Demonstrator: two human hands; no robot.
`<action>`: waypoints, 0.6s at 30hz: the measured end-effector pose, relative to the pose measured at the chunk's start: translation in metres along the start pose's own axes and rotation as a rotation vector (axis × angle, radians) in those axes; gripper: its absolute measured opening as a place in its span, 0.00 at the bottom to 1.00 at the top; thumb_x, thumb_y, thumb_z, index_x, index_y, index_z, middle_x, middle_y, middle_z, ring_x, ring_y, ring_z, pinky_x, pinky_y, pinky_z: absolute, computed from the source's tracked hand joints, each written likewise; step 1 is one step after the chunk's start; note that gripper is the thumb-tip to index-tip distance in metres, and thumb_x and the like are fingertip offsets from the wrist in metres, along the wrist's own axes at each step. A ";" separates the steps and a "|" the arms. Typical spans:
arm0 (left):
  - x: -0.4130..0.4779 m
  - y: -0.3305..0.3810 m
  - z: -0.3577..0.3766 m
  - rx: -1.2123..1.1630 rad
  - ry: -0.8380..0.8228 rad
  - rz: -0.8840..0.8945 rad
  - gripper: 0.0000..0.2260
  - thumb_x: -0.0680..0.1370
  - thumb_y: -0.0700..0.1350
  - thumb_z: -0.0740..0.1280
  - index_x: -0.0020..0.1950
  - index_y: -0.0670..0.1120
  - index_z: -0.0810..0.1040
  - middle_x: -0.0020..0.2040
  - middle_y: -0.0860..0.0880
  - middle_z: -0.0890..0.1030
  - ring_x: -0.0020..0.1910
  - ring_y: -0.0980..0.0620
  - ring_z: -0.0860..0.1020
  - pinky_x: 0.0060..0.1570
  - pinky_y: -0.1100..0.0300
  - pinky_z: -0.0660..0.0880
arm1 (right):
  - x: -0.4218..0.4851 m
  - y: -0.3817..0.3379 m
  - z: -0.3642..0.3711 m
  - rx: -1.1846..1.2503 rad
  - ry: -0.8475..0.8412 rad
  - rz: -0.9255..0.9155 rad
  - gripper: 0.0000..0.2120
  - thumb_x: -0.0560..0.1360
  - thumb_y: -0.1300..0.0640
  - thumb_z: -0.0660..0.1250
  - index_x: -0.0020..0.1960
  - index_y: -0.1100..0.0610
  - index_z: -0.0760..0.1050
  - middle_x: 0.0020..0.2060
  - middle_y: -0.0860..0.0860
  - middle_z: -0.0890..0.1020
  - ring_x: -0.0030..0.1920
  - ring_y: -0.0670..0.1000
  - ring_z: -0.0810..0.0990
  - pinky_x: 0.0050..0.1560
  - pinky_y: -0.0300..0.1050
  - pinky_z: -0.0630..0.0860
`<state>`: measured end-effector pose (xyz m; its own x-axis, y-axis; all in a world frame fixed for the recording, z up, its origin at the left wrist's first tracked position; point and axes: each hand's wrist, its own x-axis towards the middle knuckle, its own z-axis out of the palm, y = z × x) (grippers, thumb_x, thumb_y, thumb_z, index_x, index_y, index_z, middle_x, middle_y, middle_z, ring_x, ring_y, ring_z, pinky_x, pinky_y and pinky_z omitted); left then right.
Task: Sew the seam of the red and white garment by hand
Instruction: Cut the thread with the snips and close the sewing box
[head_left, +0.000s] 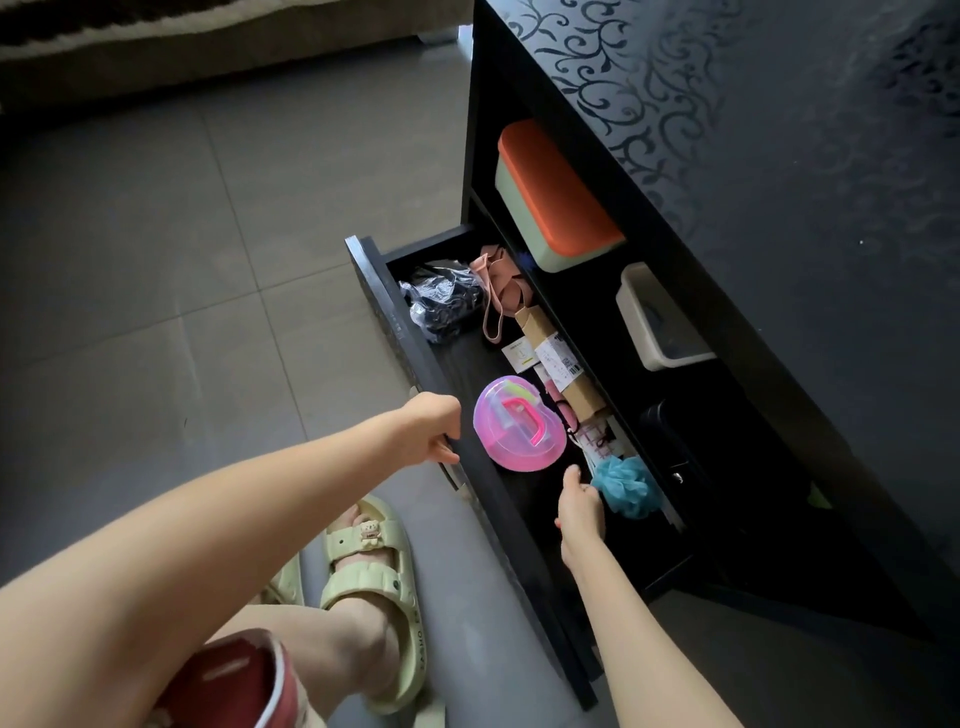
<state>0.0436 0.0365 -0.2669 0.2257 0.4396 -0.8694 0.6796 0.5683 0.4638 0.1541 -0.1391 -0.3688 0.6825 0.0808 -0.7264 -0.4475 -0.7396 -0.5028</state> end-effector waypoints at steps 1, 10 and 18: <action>0.002 -0.001 0.001 0.000 -0.008 0.000 0.11 0.75 0.28 0.56 0.36 0.41 0.66 0.32 0.44 0.66 0.24 0.47 0.75 0.58 0.48 0.76 | 0.003 0.008 -0.001 -0.057 -0.035 -0.014 0.19 0.80 0.45 0.55 0.59 0.58 0.72 0.46 0.54 0.76 0.45 0.56 0.76 0.43 0.47 0.74; 0.001 -0.005 0.011 -0.068 -0.295 0.025 0.19 0.75 0.27 0.53 0.55 0.47 0.72 0.51 0.47 0.75 0.50 0.49 0.75 0.62 0.50 0.71 | -0.015 -0.001 -0.024 -0.209 -0.070 -0.128 0.20 0.80 0.63 0.54 0.70 0.59 0.69 0.67 0.56 0.74 0.66 0.58 0.72 0.63 0.48 0.69; -0.022 0.027 0.008 0.531 -0.300 0.202 0.32 0.77 0.29 0.53 0.79 0.48 0.50 0.76 0.53 0.60 0.75 0.54 0.57 0.59 0.65 0.60 | -0.112 -0.048 -0.043 -0.129 -0.099 -0.782 0.06 0.77 0.59 0.66 0.43 0.54 0.79 0.39 0.48 0.83 0.43 0.50 0.81 0.46 0.46 0.75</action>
<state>0.0625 0.0368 -0.2369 0.5185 0.2446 -0.8194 0.8390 0.0395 0.5427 0.1243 -0.1416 -0.2435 0.7136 0.6629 -0.2268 0.2145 -0.5149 -0.8300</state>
